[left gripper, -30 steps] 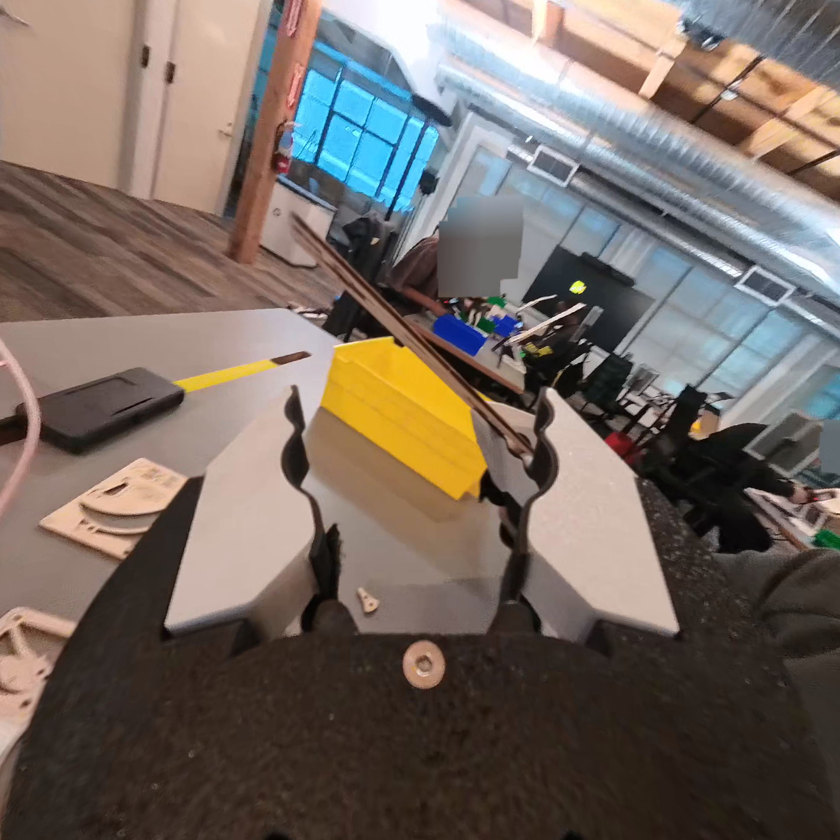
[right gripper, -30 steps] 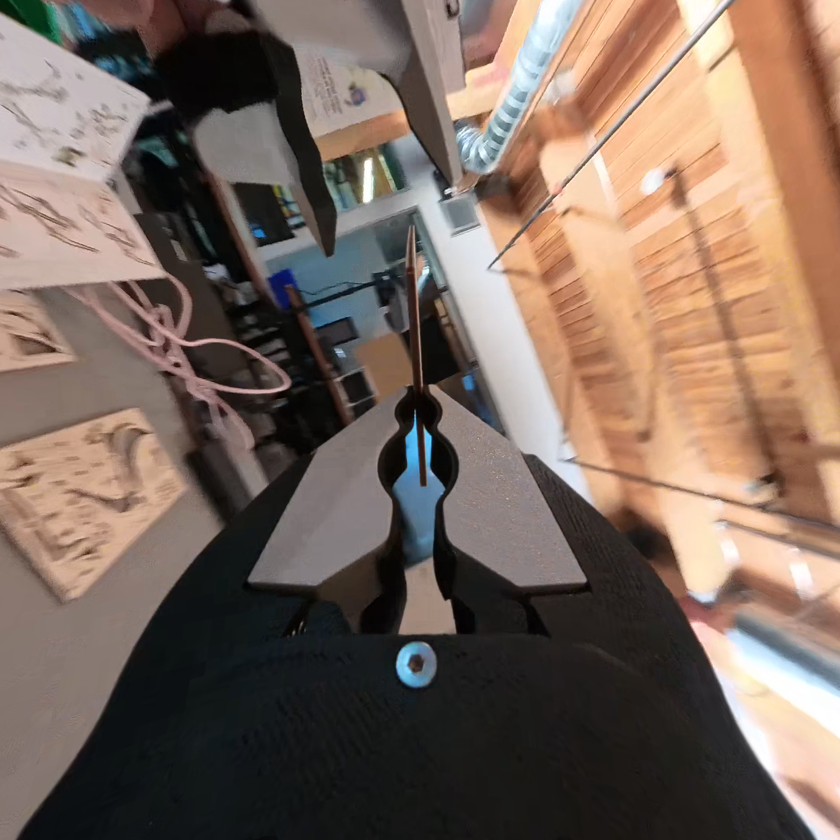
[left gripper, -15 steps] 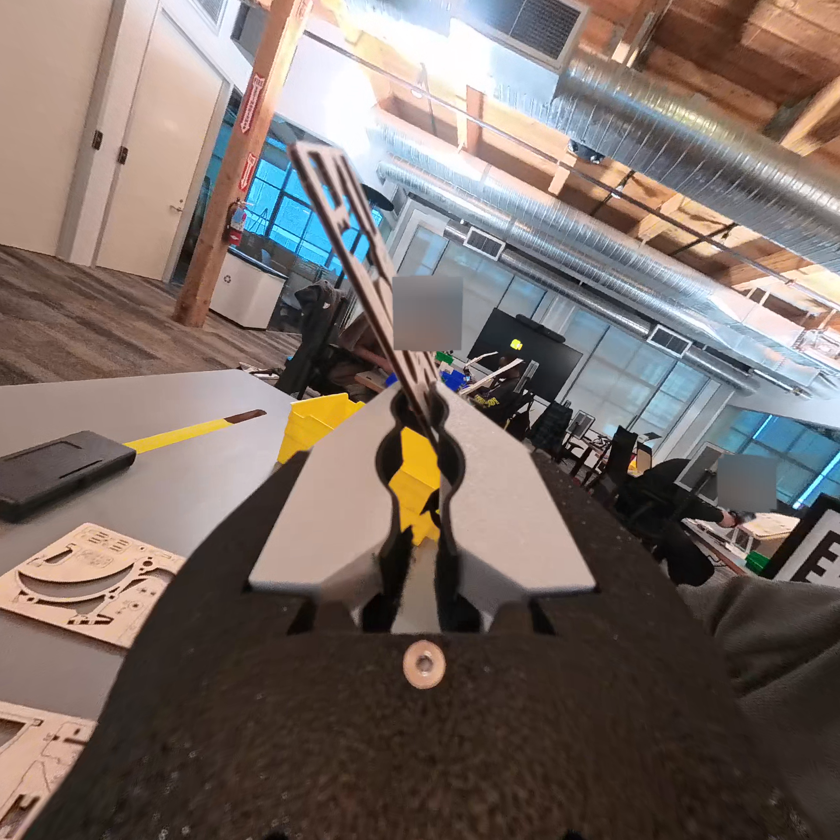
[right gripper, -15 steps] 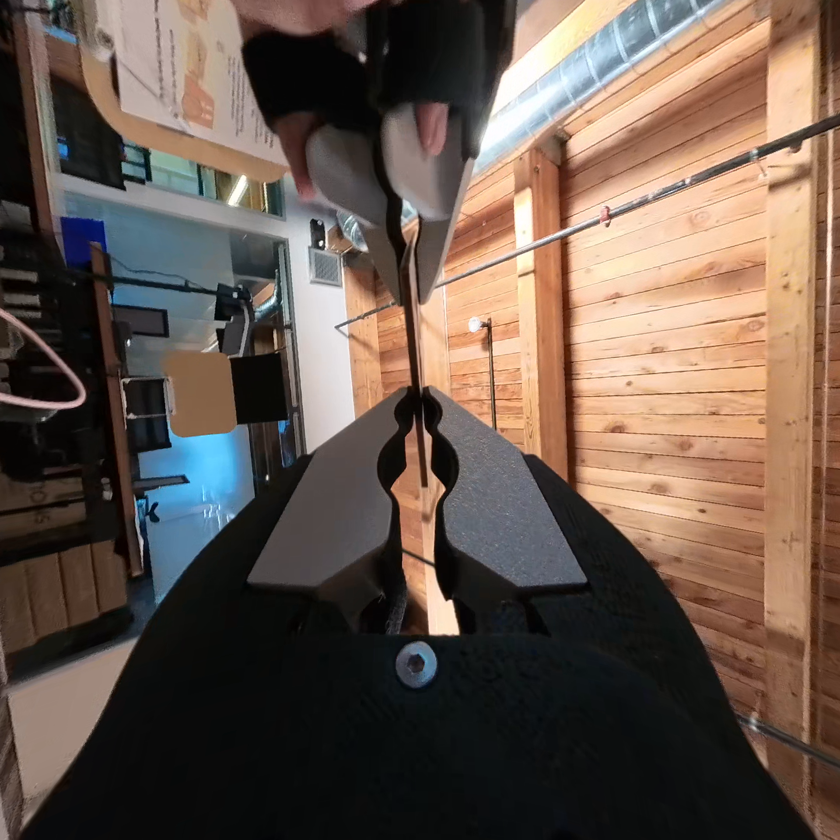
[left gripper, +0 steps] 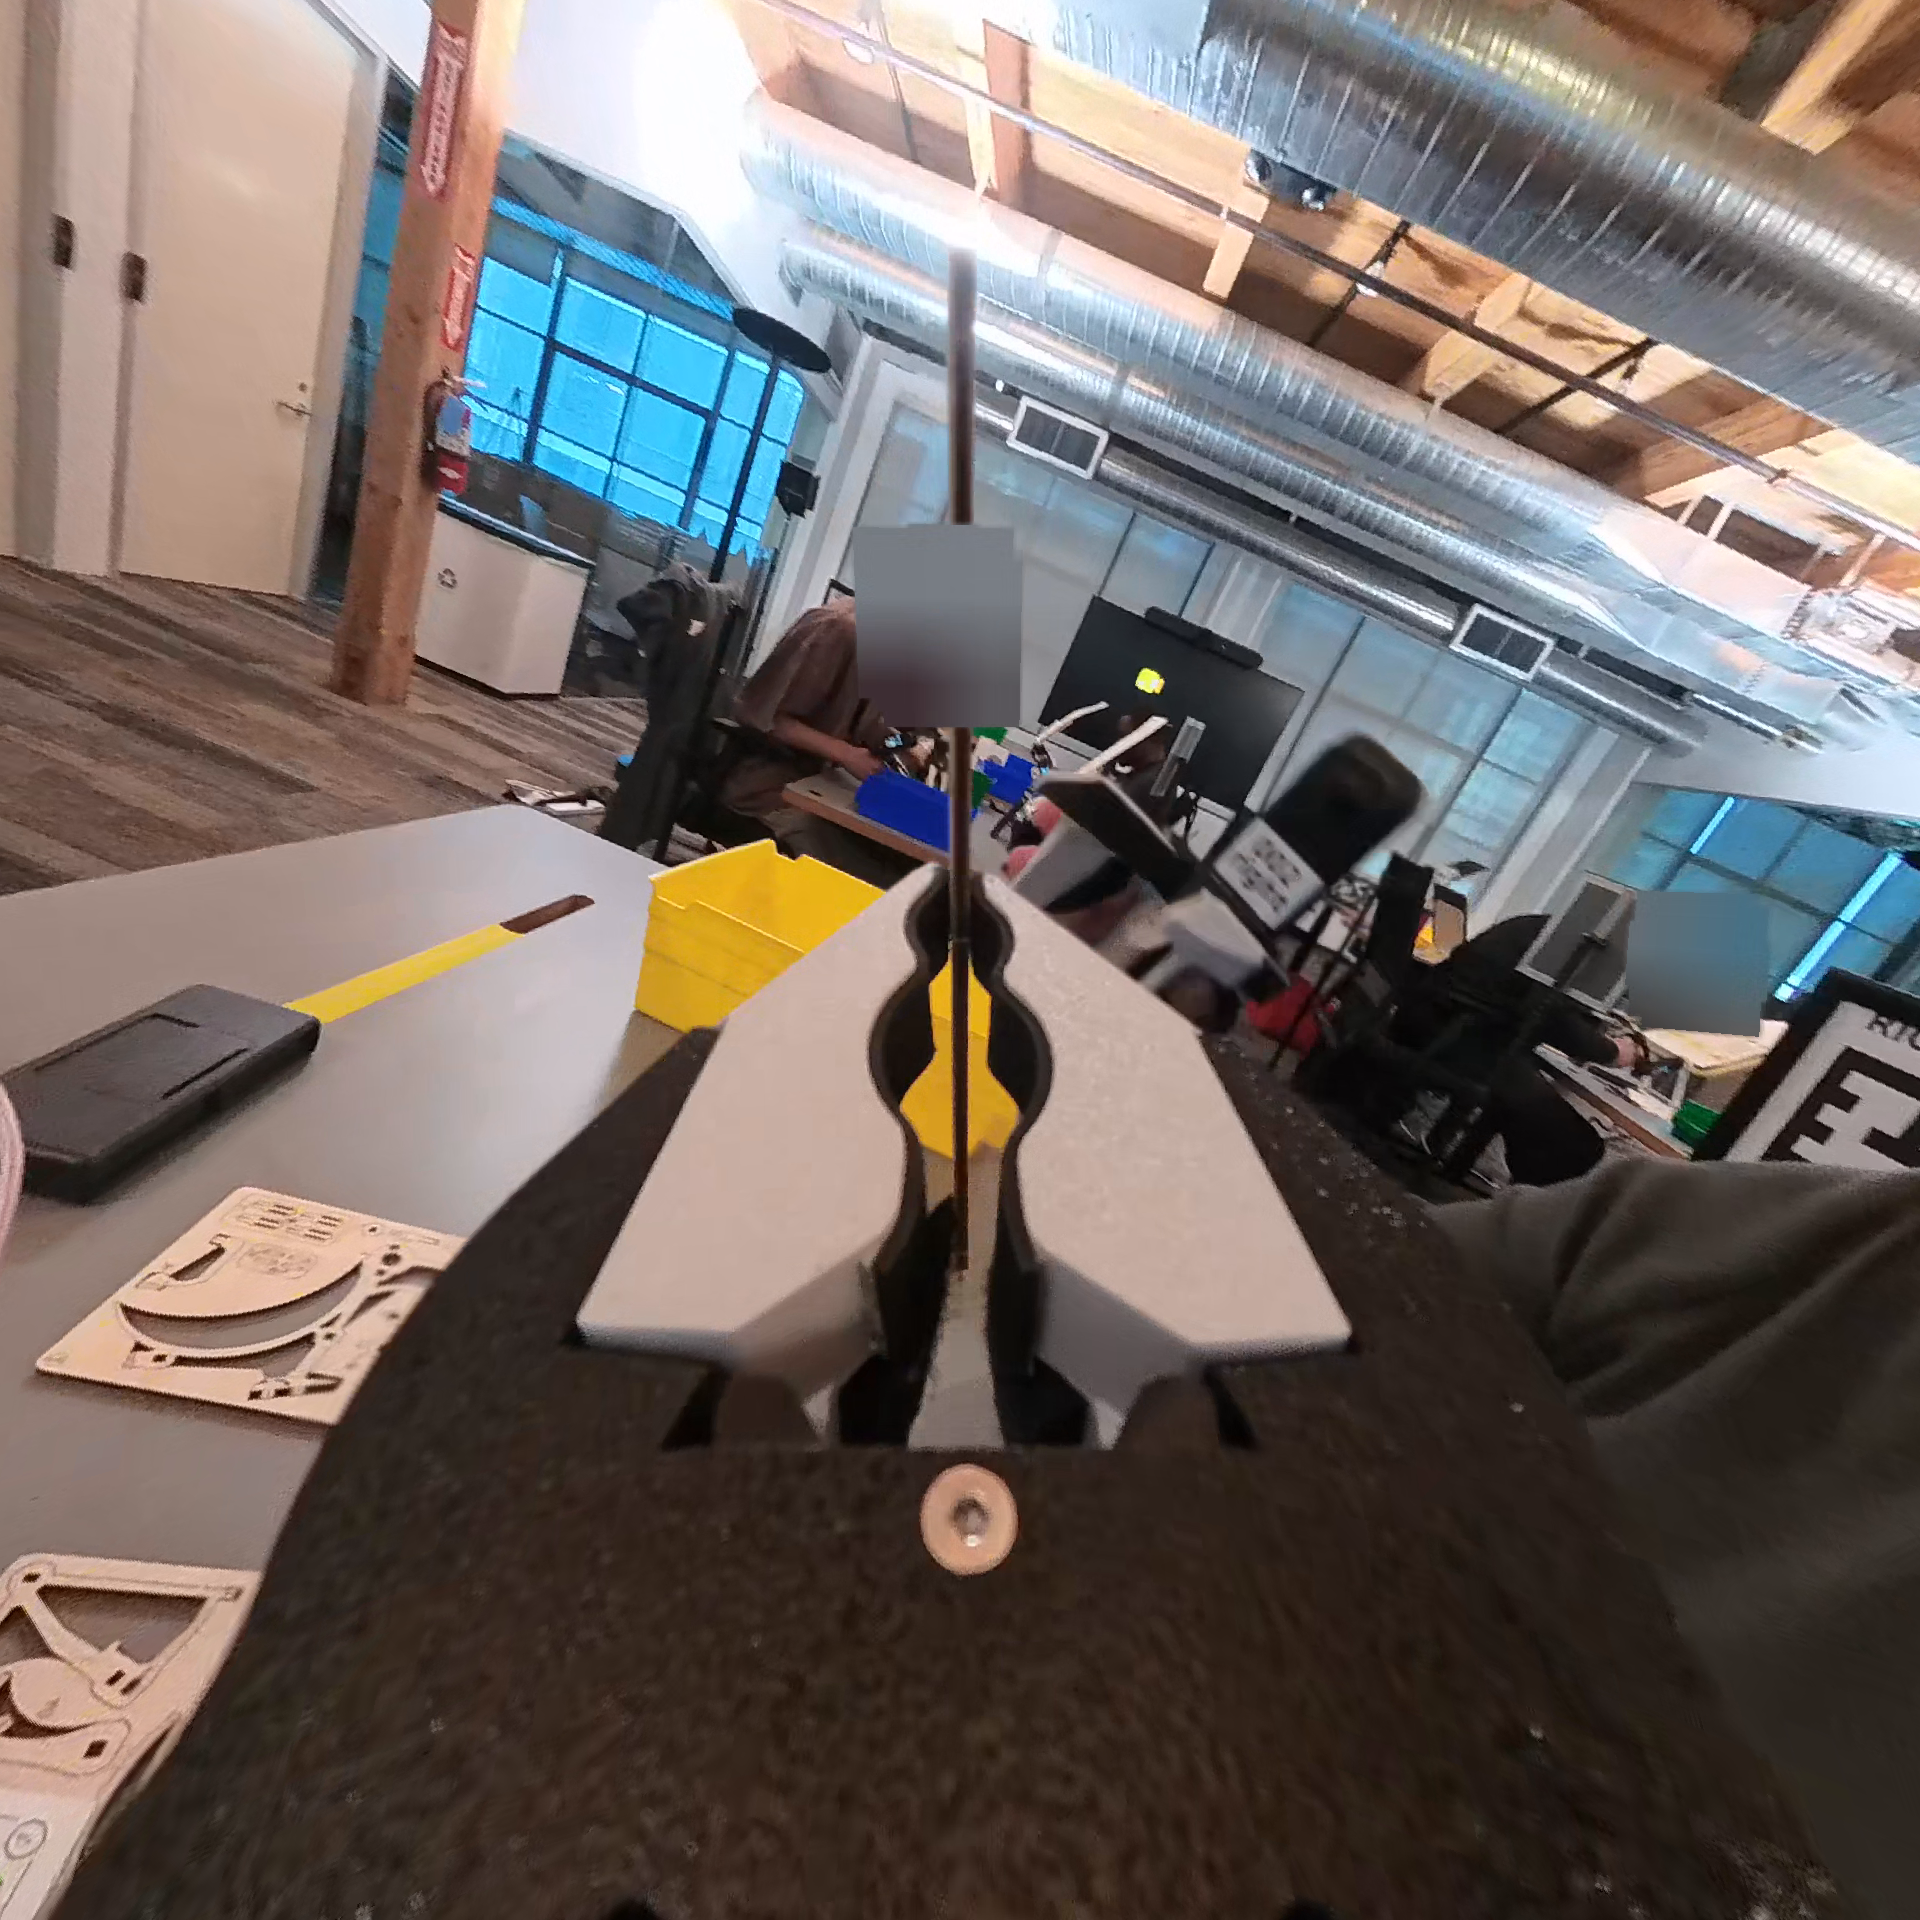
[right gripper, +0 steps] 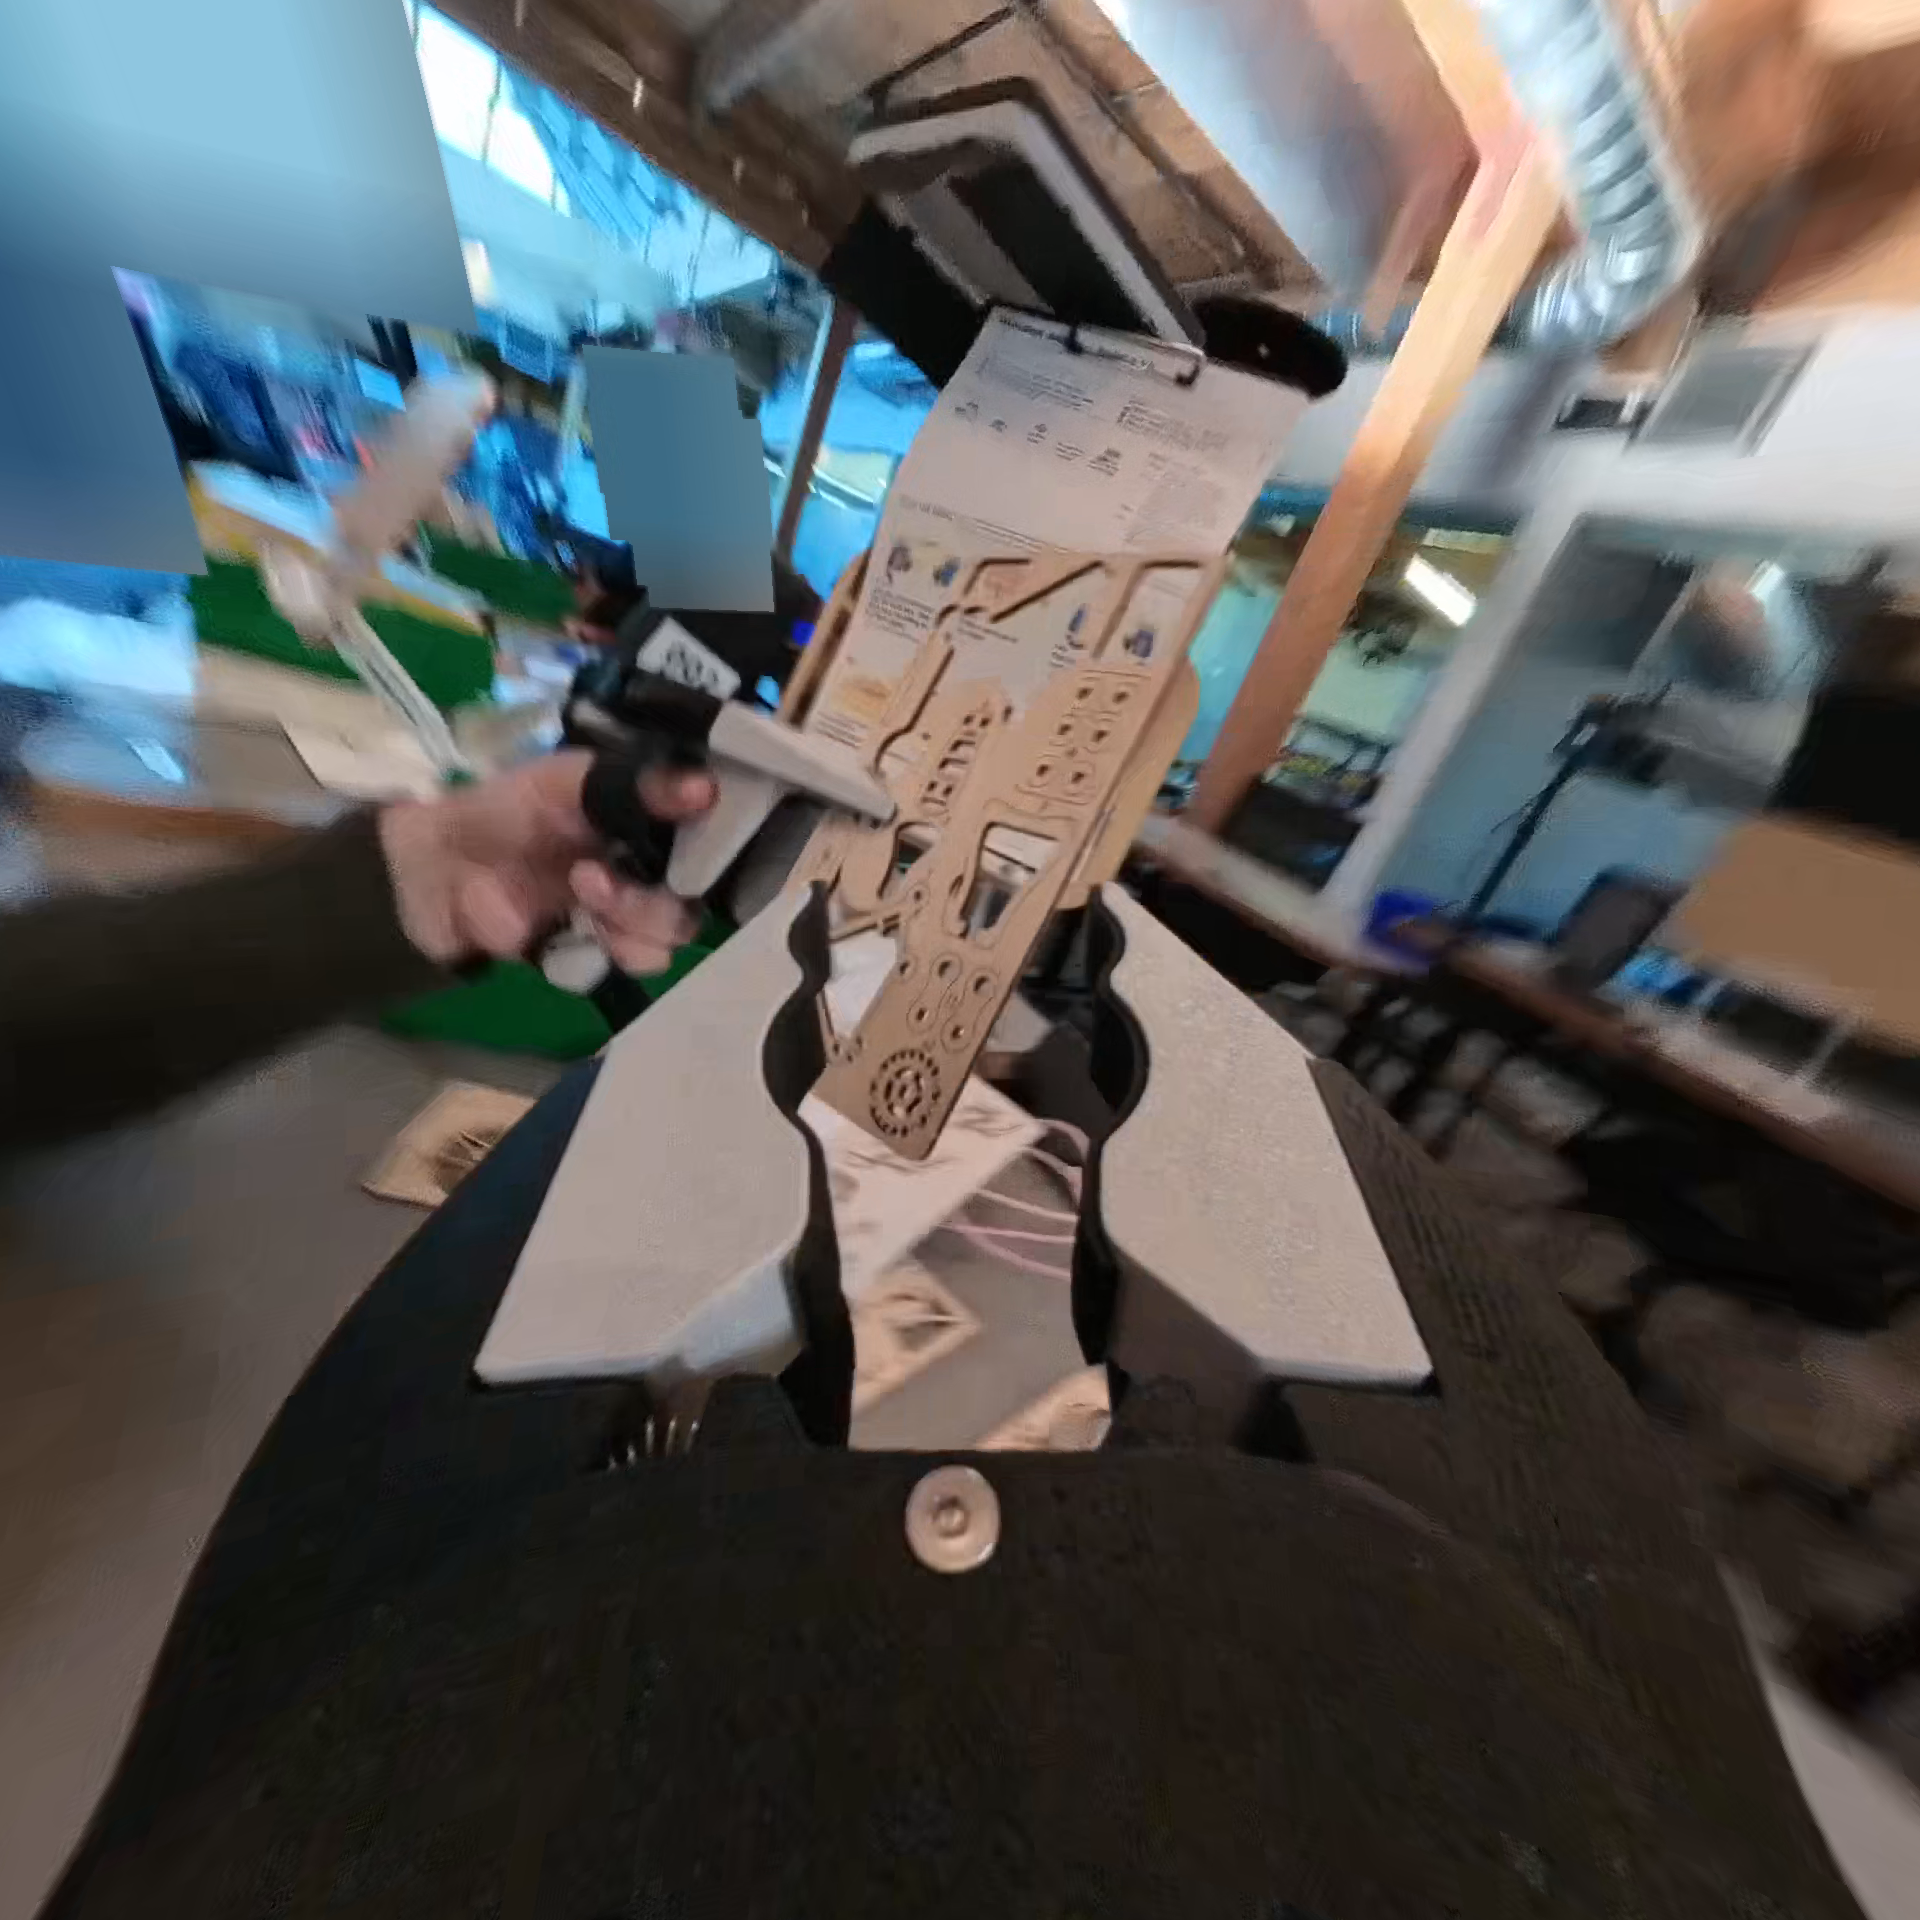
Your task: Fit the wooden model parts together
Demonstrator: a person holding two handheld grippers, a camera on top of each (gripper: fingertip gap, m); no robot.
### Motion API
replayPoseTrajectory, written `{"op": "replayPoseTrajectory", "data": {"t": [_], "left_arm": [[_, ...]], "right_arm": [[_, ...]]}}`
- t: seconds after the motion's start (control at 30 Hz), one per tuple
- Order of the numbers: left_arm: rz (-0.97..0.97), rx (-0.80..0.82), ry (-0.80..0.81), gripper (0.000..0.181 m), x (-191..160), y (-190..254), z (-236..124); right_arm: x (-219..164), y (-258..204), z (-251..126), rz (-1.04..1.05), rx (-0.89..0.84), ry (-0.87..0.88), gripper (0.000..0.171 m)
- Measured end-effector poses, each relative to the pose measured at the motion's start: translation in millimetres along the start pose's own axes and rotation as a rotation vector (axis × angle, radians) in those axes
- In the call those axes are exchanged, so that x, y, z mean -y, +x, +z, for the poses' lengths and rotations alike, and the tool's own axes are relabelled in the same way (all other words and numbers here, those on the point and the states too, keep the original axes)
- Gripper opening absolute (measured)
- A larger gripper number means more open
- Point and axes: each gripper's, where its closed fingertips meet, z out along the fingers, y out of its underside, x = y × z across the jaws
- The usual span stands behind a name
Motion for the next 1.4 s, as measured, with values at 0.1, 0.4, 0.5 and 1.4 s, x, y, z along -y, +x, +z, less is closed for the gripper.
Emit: {"op": "replayPoseTrajectory", "data": {"t": [0.1,0.4,0.5,1.4], "left_arm": [[-0.007,-0.046,-0.036,0.0,-5,8,3],[-0.013,-0.114,-0.104,0.0,-19,20,10],[-0.009,-0.131,-0.113,0.0,-20,24,11],[-0.001,0.005,-0.004,0.022,-1,7,4]], "right_arm": [[-5,5,0,0.249,0.056,-0.024,0.039],[-24,-12,6,0.39,0.188,-0.129,0.017],[-26,-14,6,0.449,0.226,-0.132,0.017],[-24,-6,4,0.736,0.302,-0.04,0.0]]}}
